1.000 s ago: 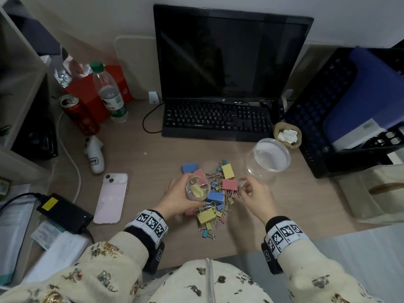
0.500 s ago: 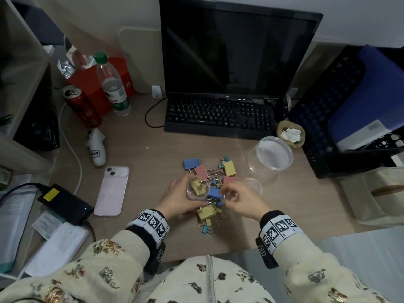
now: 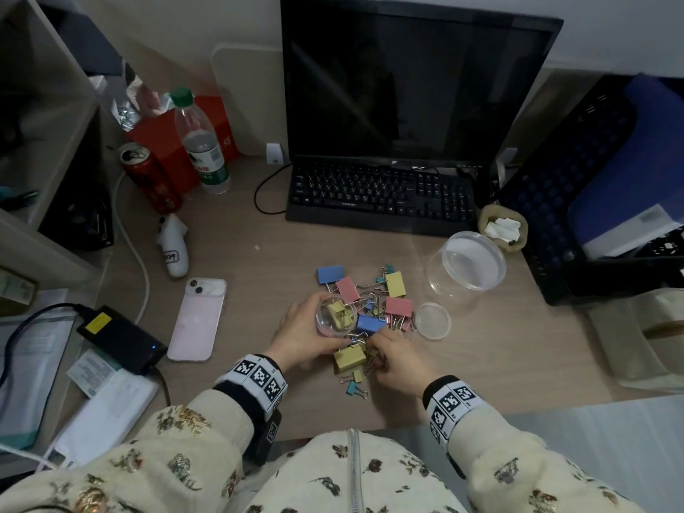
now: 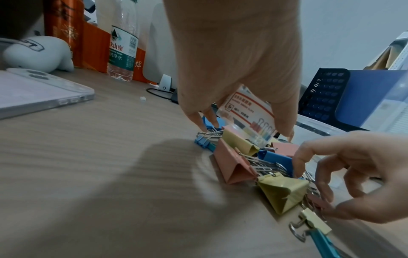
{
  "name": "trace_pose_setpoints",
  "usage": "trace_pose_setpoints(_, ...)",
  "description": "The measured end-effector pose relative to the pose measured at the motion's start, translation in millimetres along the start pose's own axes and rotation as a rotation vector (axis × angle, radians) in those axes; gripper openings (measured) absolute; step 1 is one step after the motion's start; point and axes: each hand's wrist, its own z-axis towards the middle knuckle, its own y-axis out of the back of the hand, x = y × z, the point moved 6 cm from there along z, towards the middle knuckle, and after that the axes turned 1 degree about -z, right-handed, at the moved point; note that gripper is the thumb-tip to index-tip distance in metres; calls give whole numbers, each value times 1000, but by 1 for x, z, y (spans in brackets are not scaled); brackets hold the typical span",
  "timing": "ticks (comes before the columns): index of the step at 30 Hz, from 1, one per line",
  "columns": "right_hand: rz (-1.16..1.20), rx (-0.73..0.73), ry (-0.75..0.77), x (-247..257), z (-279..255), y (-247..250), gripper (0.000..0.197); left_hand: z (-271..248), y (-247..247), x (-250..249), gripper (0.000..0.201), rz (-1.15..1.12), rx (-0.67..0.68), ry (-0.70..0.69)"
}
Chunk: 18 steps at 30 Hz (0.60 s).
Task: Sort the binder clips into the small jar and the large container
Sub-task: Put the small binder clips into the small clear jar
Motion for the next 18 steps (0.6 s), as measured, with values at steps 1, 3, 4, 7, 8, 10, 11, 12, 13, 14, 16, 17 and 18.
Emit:
trace_pose_setpoints(1, 0, -7, -8, -1, 1, -1, 38, 0, 0, 0, 91, 1, 1, -2)
trace_pose_setpoints(3, -17, -14, -28, -4, 3, -3, 40, -1, 1, -1, 89, 5, 3, -8)
trace_pose_setpoints(4, -23, -13, -32, -4, 3, -3, 41, -1, 1, -2, 89, 10, 1, -10)
trace_pose_setpoints(7, -77, -11, -52, -3, 2, -1, 44, 0, 1, -5, 90, 26, 3, -5)
trace_pose_setpoints(8, -100, -16, -67, -3, 1, 0, 46, 0, 1, -6, 90, 30, 7, -4)
trace_pose_setpoints(10, -123, -21, -96, -4, 0, 5, 53, 1, 1, -6, 90, 34, 11, -5)
trace_pose_setpoints(11, -132, -20, -102, -4, 0, 7, 56, 1, 1, -6, 90, 34, 10, -7)
trace_pose_setpoints(12, -143, -12, -100, -4, 0, 8, 58, 1, 1, -7, 89, 32, 8, -6)
trace_pose_setpoints(13, -160, 0, -91, -3, 1, 9, 56, 2, 1, -7, 89, 30, 6, -4)
trace_pose_setpoints(14, -177, 11, -79, -1, 2, 9, 54, 2, 1, -8, 89, 29, 3, -3)
trace_pose_setpoints(16, -200, 21, -62, 2, 4, 8, 53, 3, 1, -10, 89, 29, 3, -3)
trace_pose_setpoints(17, -203, 25, -64, 2, 5, 7, 54, 3, 1, -10, 90, 31, 4, -3)
trace_pose_setpoints(18, -201, 25, -69, 3, 6, 7, 55, 3, 2, -10, 90, 31, 6, -1)
